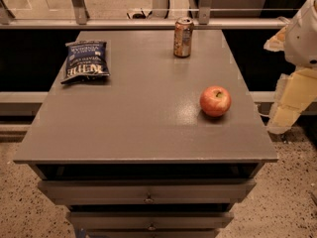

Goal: Move apple near blue chip bag

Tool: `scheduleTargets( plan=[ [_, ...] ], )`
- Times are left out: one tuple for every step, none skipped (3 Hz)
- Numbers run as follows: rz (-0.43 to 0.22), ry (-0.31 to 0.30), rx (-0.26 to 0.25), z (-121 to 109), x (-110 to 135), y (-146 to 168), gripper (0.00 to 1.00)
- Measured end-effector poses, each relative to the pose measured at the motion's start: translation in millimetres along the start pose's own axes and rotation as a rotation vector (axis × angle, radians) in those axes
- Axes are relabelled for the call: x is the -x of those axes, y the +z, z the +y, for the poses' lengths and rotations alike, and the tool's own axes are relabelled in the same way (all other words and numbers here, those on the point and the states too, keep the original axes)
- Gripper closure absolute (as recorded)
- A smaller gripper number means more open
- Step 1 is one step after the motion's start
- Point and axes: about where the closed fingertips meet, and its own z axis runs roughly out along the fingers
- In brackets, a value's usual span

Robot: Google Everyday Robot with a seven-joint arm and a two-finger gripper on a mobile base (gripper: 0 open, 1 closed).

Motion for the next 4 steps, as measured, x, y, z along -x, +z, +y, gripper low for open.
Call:
scheduleTargets(
  plan=[
    [0.0,0.0,0.0,0,0,0,0.0],
    [-0.053,0.021,0.003,-7,-1,13,0.0],
    [-0.15,0.061,0.017,-21,-1,40,0.0],
    [-0.265,0.102,0.034,-34,1,72,0.0]
  ],
)
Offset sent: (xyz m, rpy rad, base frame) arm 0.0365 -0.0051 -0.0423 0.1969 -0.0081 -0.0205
